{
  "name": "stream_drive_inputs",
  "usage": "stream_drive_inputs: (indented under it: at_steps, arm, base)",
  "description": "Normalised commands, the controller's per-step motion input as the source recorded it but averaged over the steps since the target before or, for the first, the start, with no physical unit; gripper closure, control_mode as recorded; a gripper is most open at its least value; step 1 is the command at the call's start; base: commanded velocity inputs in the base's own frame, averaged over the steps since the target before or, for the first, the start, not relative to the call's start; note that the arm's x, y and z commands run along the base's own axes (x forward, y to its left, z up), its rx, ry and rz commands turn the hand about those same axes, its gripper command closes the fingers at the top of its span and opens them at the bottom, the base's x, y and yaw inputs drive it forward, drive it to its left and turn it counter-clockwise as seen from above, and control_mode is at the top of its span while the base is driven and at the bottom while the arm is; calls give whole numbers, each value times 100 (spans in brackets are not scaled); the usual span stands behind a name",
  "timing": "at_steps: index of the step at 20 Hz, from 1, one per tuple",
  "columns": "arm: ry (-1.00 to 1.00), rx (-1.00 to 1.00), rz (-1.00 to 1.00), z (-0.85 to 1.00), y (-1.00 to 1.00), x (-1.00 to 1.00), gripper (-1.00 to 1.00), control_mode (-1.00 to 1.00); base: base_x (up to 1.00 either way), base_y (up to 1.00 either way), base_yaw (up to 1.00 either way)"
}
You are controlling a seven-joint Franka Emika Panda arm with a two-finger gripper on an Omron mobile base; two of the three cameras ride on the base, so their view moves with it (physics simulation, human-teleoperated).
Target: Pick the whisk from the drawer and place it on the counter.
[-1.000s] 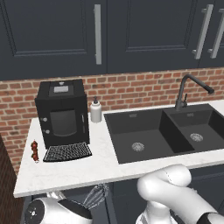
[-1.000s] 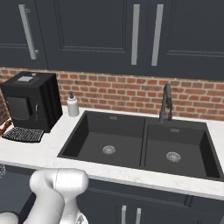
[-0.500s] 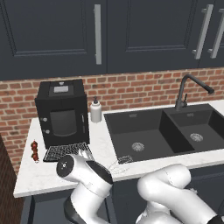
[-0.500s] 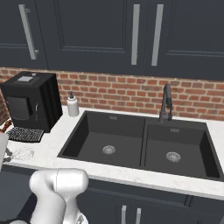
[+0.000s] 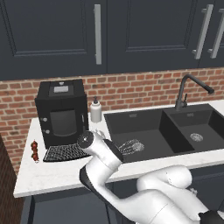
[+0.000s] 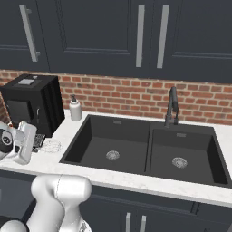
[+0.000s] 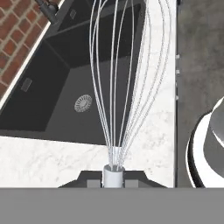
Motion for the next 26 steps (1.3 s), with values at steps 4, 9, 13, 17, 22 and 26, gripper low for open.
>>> stream_drive_inputs:
  at_steps: [4,9,13,17,22,26]
  arm:
    - [0,0,0,-12,-6,77,100,-100]
    - [0,0,0,-31,0,82,-100,-100]
    - [0,0,0,-10,0,49,-100,-100]
    - [0,0,0,18,0,-6,-100,-100]
    - [0,11,0,97,-22,-89,-100,-100]
    - [-10,13,0,73,-94,-100,-100,-100]
  base:
    - [0,0,0]
    - [0,0,0]
    - [0,0,0]
    - [0,0,0]
    - [0,0,0]
    - [0,0,0]
